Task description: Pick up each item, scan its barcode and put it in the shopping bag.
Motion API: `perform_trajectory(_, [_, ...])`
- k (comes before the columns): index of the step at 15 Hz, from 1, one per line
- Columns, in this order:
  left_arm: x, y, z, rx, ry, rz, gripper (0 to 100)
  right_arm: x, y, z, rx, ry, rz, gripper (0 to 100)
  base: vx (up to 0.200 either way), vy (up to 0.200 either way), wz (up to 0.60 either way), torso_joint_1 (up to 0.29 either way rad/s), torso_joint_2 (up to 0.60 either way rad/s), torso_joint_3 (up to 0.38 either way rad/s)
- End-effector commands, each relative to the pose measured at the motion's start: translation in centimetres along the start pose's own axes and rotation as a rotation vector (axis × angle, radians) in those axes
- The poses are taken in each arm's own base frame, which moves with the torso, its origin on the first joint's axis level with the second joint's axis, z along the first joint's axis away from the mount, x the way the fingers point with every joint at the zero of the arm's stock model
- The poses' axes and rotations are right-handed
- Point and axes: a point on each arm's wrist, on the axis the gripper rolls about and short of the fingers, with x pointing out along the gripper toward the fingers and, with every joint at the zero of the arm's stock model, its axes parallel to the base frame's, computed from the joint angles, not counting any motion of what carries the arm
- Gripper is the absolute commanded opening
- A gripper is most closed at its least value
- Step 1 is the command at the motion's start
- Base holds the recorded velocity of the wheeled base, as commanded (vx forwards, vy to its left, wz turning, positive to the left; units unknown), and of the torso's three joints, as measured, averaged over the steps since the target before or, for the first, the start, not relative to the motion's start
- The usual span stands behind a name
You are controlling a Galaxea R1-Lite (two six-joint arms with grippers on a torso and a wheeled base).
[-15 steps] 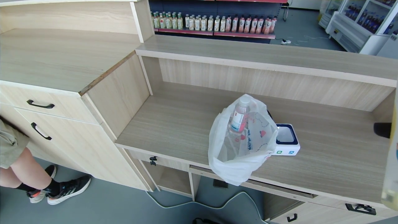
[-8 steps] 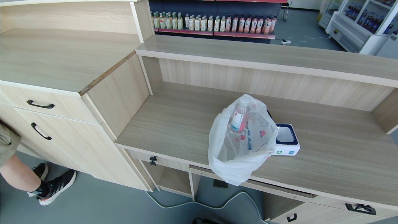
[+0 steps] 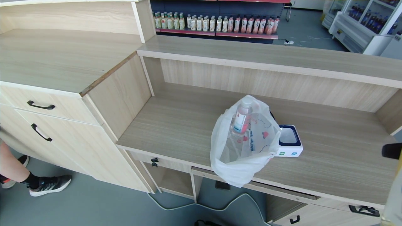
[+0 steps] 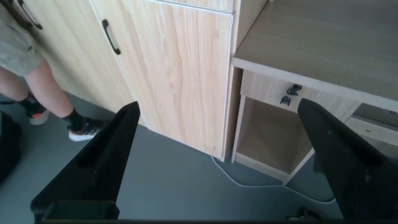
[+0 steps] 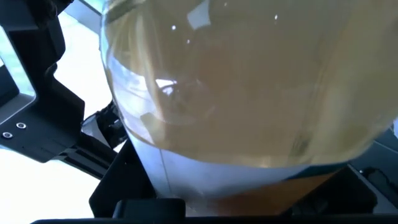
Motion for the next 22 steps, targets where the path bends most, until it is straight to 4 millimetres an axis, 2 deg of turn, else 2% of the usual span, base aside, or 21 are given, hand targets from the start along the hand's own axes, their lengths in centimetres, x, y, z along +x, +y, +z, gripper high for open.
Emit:
perform_trajectory(1, [0.0, 0.0, 0.0, 0.0, -0.001, 0.0, 100, 0.1, 0.1, -0.1, -0.001, 0.006, 0.009, 0, 0.0, 0.0, 0.0, 0.0, 0.0, 0.0])
perform_trajectory(11, [0.0, 0.0, 0.0, 0.0, -0.001, 0.0, 100, 0.3, 0.3, -0.2, -0.012, 0.023, 0.041, 0, 0.0, 0.0, 0.0, 0.0, 0.0, 0.0])
perform_trajectory(14, [0.0, 0.0, 0.0, 0.0, -0.001, 0.0, 100, 0.5, -1.0, 0.6, -0.099, 0.011, -0.038, 0, 0.0, 0.0, 0.0, 0.0, 0.0, 0.0])
perform_trajectory(15, [0.0, 0.0, 0.0, 0.0, -0.001, 0.0, 100, 0.8, -2.3, 0.8, -0.191, 0.018, -0.103, 0, 0.0, 0.0, 0.0, 0.0, 0.0, 0.0])
perform_trajectory(16, [0.0, 0.0, 0.0, 0.0, -0.001, 0.0, 100, 0.7, -3.6, 0.7, -0.314, 0.027, -0.241, 0, 0.0, 0.0, 0.0, 0.0, 0.0, 0.0])
perform_trajectory(18, [0.0, 0.0, 0.0, 0.0, -0.001, 0.0, 100, 0.0, -4.4, 0.1, -0.399, 0.032, -0.398, 0, 0.0, 0.0, 0.0, 0.0, 0.0, 0.0])
perform_trajectory(20, [0.0, 0.0, 0.0, 0.0, -0.001, 0.0, 100, -0.9, -5.2, 0.2, -0.41, 0.015, -0.502, 0, 0.0, 0.0, 0.0, 0.0, 0.0, 0.0])
perform_trajectory(22, [0.0, 0.0, 0.0, 0.0, -0.001, 0.0, 100, -2.4, -8.0, 0.5, -0.404, 0.003, -0.683, 0, 0.0, 0.0, 0.0, 0.0, 0.0, 0.0])
